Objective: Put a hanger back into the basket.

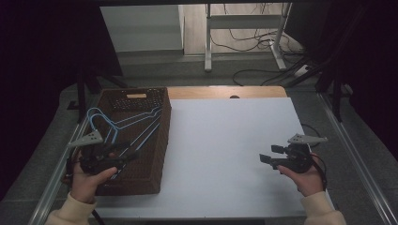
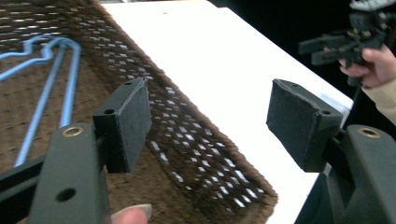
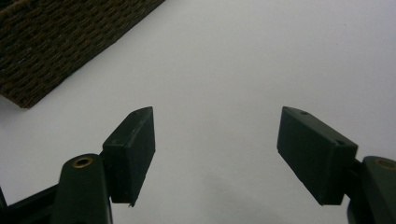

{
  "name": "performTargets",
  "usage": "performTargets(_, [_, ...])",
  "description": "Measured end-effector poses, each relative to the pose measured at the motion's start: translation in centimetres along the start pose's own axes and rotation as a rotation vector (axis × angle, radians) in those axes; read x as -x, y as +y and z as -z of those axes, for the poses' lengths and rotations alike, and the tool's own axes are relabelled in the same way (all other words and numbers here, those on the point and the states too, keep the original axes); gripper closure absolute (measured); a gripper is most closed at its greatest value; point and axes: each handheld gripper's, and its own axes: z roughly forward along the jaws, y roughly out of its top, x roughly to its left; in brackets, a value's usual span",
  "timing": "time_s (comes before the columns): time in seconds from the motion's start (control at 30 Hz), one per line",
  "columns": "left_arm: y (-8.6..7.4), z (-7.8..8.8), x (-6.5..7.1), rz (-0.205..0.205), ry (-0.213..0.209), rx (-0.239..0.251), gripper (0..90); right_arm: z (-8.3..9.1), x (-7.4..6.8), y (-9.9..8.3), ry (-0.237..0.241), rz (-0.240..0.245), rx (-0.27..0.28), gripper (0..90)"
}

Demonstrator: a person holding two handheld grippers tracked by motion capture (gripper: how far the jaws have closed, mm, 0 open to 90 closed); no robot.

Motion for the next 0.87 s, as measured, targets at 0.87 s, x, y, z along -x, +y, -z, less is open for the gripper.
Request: performTargets(0.87, [-1.4, -2.0, 2.1, -0.053, -0.022, -0.047, 27.3, -0.1, -0.2, 0.1, 0.027, 0.025, 0.009, 26.3])
